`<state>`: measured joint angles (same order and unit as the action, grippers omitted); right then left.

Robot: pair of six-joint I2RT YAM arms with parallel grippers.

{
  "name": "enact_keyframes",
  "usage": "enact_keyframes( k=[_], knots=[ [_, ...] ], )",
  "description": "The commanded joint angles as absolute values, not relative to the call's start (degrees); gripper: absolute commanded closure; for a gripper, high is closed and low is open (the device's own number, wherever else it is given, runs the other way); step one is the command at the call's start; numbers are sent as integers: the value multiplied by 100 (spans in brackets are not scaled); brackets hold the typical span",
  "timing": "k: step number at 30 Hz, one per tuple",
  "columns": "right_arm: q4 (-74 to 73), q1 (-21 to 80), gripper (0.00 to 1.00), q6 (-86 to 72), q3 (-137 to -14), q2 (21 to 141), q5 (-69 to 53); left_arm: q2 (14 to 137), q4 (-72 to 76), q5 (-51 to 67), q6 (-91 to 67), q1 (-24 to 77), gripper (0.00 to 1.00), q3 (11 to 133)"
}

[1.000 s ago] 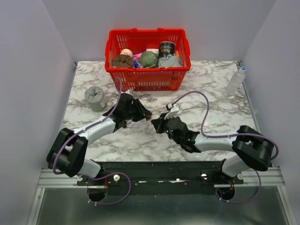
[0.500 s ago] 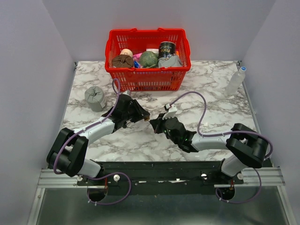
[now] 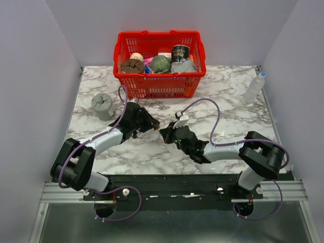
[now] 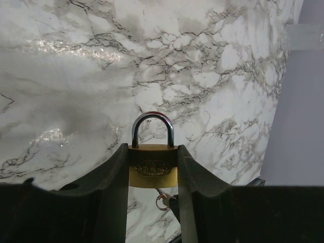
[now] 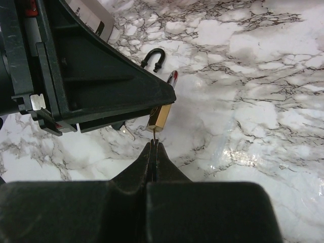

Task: Unlock with the key

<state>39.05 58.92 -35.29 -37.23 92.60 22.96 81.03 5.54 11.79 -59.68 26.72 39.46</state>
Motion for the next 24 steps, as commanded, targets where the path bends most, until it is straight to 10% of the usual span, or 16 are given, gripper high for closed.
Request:
enact_keyframes(
  k=[1,24],
  knots=[
    [4122,5924,99,-3691,-3867,9448,2417,7858,888,1573,-6205,2725,100,3938],
    [4087,5924,99,-3867,-3815,9387,2399,7893,888,1573,-6170,2698,100,3885]
  ],
)
